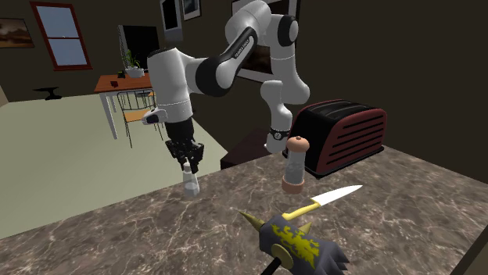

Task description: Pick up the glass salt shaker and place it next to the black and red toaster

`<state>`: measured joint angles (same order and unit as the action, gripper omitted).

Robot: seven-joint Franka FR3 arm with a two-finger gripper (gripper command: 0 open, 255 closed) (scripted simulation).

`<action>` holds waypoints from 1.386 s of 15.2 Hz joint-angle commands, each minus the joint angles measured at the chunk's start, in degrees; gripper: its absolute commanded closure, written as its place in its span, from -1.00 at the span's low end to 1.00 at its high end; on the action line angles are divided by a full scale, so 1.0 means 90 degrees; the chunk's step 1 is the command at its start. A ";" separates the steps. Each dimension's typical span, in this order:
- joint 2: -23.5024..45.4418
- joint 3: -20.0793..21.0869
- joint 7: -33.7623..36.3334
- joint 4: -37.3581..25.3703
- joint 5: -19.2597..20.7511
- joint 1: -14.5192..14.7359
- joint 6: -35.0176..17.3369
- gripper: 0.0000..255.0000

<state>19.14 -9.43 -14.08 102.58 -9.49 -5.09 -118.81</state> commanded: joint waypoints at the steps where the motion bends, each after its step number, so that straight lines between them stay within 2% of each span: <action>1: 0.0003 0.0002 0.0000 0.0002 -0.0001 0.0001 0.0000 1.00; 7: 0.0003 0.0002 0.0000 0.0003 -0.0001 0.0001 -0.0001 1.00; 21: -0.0384 -0.0040 0.0154 -0.0676 0.0129 0.0009 0.1050 1.00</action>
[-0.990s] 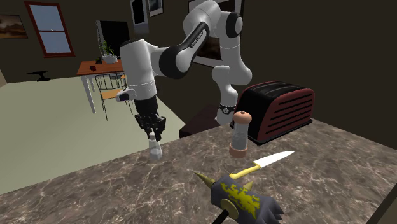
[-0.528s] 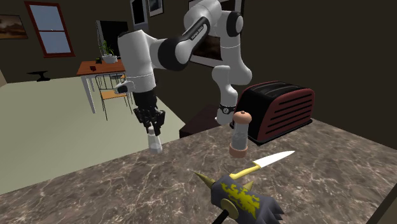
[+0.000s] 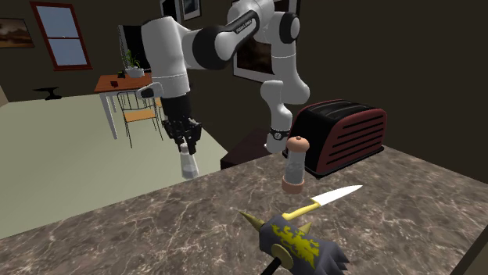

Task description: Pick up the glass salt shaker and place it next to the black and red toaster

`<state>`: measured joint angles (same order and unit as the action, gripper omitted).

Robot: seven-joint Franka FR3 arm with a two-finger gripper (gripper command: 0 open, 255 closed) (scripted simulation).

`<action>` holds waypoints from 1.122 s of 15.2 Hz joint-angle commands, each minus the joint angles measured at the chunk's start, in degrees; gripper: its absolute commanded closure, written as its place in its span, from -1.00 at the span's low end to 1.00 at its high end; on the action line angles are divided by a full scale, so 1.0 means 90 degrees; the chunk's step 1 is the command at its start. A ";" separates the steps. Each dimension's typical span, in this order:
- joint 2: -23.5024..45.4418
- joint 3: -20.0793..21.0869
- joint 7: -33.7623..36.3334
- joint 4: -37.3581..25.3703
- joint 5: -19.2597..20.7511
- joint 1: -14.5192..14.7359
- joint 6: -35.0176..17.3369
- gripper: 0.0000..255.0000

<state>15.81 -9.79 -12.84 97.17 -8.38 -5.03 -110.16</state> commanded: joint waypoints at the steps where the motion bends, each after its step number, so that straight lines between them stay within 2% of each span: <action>1: -0.0032 -0.0002 0.0026 -0.0135 0.0013 0.0002 0.0167 1.00; 17: -0.0137 -0.0025 0.0160 -0.1360 0.0070 -0.0030 0.1488 1.00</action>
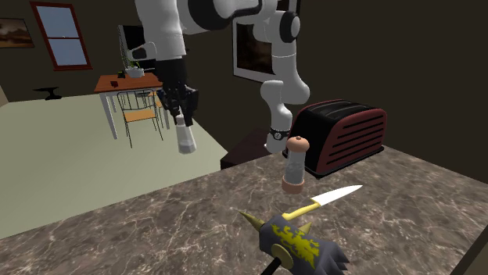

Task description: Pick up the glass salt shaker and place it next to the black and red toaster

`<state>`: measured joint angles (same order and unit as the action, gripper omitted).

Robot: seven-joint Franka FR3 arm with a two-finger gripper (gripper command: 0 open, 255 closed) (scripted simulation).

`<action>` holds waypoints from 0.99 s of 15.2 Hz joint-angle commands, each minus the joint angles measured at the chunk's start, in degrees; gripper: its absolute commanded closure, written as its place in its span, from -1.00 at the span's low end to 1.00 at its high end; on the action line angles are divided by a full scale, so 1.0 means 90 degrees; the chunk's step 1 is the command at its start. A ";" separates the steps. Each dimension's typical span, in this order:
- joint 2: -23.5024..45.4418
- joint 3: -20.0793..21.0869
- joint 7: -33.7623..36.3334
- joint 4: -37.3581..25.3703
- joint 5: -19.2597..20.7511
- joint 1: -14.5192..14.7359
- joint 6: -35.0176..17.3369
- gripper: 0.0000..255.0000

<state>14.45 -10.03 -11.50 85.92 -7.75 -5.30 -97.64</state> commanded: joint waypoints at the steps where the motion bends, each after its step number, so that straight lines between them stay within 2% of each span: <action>1: 0.0020 0.0000 0.0019 -0.0205 -0.0001 -0.0005 0.0186 1.00; 15: 0.0338 -0.0014 0.0113 -0.1872 -0.0055 -0.0099 0.1535 1.00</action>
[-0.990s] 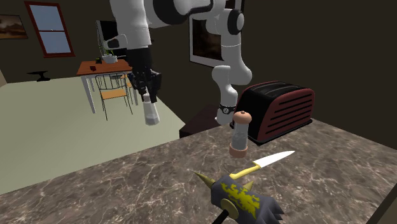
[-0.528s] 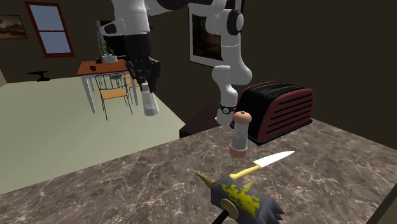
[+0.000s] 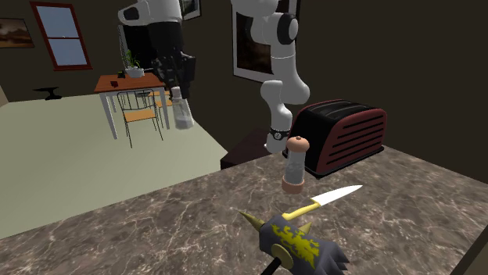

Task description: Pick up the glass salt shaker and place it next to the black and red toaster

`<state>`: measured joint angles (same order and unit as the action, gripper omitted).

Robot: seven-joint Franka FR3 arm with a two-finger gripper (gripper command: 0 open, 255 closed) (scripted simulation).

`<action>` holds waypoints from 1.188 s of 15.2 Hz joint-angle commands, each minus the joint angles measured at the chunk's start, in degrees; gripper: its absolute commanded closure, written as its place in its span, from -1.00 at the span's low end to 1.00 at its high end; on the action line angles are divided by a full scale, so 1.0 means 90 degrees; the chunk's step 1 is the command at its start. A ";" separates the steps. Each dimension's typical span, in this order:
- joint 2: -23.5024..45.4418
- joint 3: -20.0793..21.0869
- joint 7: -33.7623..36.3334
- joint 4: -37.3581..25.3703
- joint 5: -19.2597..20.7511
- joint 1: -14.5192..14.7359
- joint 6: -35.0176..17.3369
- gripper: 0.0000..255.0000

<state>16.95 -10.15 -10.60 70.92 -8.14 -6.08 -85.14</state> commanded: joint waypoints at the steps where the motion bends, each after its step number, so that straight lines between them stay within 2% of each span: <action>1: 0.0103 -0.0001 0.0019 -0.0357 -0.0020 -0.0023 0.0256 1.00; 10: 0.0741 0.0006 0.0098 -0.2152 -0.0160 -0.0193 0.1415 1.00; 11: 0.0747 0.0006 0.0099 -0.2168 -0.0161 -0.0195 0.1424 1.00; 14: -0.0094 0.0086 0.0431 -0.0893 0.0006 0.0217 0.0947 1.00; 18: -0.0906 0.0278 0.0946 0.0247 0.0157 0.0642 0.0557 1.00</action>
<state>10.82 -8.13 -3.42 70.55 -7.09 -1.30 -79.42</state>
